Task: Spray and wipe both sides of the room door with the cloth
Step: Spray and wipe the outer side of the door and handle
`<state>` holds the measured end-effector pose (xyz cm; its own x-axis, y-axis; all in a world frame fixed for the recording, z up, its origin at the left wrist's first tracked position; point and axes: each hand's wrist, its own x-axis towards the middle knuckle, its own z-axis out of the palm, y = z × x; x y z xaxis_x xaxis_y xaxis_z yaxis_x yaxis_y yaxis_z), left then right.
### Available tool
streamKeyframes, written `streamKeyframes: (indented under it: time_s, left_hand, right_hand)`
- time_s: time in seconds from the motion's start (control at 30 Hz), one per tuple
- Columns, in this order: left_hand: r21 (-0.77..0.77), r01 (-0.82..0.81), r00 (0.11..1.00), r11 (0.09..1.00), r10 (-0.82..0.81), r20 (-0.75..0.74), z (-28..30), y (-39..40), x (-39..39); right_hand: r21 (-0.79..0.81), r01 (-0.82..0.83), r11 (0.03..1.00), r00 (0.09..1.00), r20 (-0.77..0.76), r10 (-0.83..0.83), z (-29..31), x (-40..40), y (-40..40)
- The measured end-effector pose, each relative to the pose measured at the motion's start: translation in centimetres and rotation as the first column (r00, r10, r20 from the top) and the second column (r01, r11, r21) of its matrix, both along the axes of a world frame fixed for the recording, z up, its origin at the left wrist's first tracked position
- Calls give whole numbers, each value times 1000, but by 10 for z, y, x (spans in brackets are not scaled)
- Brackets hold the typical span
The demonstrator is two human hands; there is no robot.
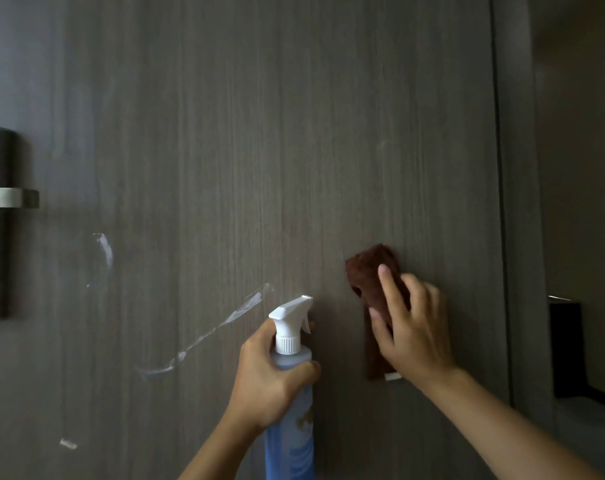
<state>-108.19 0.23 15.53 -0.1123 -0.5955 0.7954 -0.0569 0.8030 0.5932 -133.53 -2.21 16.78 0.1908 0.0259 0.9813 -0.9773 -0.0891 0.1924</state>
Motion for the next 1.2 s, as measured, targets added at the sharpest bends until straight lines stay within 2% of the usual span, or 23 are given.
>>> streamKeyframes:
  time_s: [0.17,0.23,0.3,0.37,0.43,0.5,0.53,0.6,0.67,0.7,0.77,0.83,0.9,0.97,1.03,1.1,1.13,1.2]
  left_hand:
    - [-16,-2,1000,1000,2,-7,2,1,-1]
    - [-18,4,1000,1000,-4,-4,3,1,-1]
    - [-18,12,1000,1000,-12,-3,4,0,0]
    - [-16,16,1000,1000,-17,-8,5,-1,1]
    - [-16,14,1000,1000,-14,-8,5,-1,1]
    - [-16,13,1000,1000,-13,-4,5,0,0]
    - [-21,14,1000,1000,-14,-4,5,1,0]
    - [-25,15,1000,1000,-15,-8,5,1,-1]
    - [-19,12,1000,1000,-13,-17,5,1,-3]
    - [-18,9,1000,1000,-10,-19,5,1,-3]
    - [-20,4,1000,1000,-4,-17,5,1,-4]
    - [-19,0,1000,1000,0,-12,4,0,-4]
    - [-10,1,1000,1000,-2,-11,3,0,-4]
    - [-11,-1,1000,1000,1,-13,5,0,-4]
    - [-30,-1,1000,1000,1,-12,5,1,-5]
    - [-46,1,1000,999,-2,-18,4,2,-5]
    - [-49,1,1000,999,-2,-21,4,3,-6]
    - [-55,-7,1000,998,6,-24,2,2,-7]
  right_hand:
    - [-21,-16,1000,983,181,20,84,25,7]
    - [-12,-16,1000,979,201,18,102,39,4]
    - [-11,-29,1000,994,104,30,98,48,1]
    - [10,-49,999,995,-84,50,78,47,-1]
    - [44,-43,998,956,-288,54,65,36,2]
    - [63,-23,998,924,-381,45,78,24,6]
    - [61,-38,997,938,-343,56,91,24,6]
    - [34,-138,990,983,-114,141,121,31,5]
    - [1,-244,970,967,74,244,142,40,1]
    - [-16,-267,964,959,96,267,142,44,-3]
    - [-20,-255,967,967,8,255,126,46,-7]
    - [33,-215,976,960,-179,217,95,43,-5]
    - [80,-140,987,913,-375,160,67,34,1]
    - [72,-72,995,869,-485,98,68,22,5]
    - [32,-63,997,913,-403,71,90,18,4]
    - [-8,-76,997,988,-133,74,122,20,4]
    - [-19,-72,997,997,-1,72,134,22,3]
    - [-33,-79,996,990,118,83,135,30,-3]
